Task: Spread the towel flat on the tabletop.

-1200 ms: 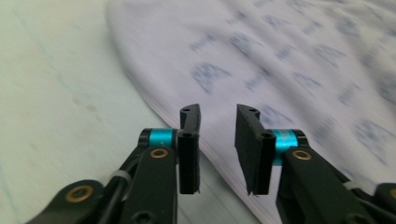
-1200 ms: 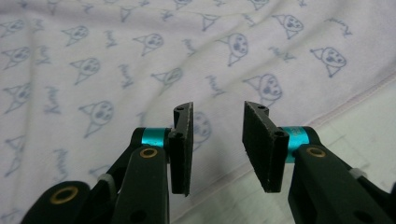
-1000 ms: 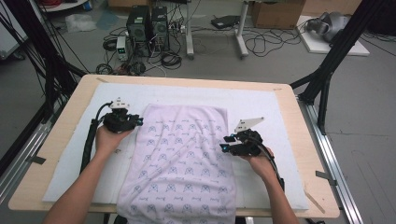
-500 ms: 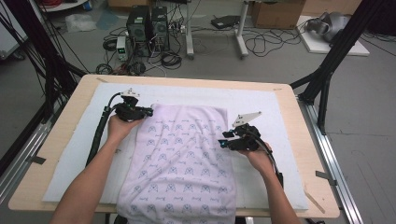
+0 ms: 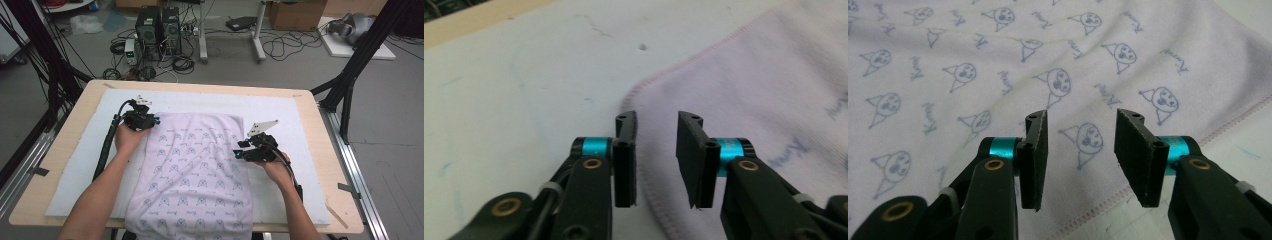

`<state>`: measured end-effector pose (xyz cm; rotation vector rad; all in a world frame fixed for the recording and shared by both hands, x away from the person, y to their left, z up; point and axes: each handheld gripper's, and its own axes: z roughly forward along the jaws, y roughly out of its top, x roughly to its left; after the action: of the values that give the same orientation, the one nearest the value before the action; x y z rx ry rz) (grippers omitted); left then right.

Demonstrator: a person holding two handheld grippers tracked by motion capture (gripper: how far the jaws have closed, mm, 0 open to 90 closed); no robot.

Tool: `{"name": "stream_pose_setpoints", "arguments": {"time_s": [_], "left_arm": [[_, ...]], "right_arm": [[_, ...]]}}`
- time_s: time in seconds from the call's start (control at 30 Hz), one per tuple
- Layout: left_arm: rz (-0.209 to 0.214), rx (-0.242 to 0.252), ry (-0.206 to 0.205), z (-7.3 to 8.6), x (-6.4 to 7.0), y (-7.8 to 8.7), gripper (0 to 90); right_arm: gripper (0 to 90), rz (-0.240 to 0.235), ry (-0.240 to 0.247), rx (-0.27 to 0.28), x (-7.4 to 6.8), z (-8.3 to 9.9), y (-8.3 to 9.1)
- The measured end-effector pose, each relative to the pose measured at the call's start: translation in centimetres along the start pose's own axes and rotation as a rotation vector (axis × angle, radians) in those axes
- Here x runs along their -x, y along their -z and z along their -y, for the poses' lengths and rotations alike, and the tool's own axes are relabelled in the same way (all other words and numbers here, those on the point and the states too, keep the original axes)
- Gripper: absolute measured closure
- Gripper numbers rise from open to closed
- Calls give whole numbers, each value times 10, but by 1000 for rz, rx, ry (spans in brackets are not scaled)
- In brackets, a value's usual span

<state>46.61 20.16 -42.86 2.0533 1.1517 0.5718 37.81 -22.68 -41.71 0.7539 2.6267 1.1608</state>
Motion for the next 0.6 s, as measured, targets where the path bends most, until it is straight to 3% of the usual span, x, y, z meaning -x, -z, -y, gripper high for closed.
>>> {"name": "stream_pose_setpoints", "arguments": {"time_s": [0.1, 0.17, 0.2, 0.23, 0.27, 0.3, 0.43, 0.5, 0.6], "left_arm": [[-13, -22, 48, 3, -9, -2, 704], [38, -41, 78, 6, -11, -7, 616], [51, -49, 71, 7, -10, -10, 609], [41, -38, 59, 7, -8, -10, 620], [65, -36, 54, 7, -8, -10, 748], [30, -26, 48, 5, -6, -9, 849], [-110, 35, 84, -1, -13, 4, 823], [-94, 60, 98, -2, -19, 9, 721], [-66, 39, 83, 0, -22, 13, 682]], "right_arm": [[559, 1, -7, 0, 0, 0, 0], [556, -2, -2, -2, 0, 0, -1], [555, 0, -4, -4, 0, 0, -3], [554, 0, -2, -7, 0, 0, -4], [554, -2, 1, -10, 1, 0, -5], [553, 0, 3, -12, 1, 0, -6], [553, -1, -1, -17, 2, 1, -8], [554, 0, -9, -13, 3, 1, -7], [554, 5, -19, 1, 7, 2, -7]]}}
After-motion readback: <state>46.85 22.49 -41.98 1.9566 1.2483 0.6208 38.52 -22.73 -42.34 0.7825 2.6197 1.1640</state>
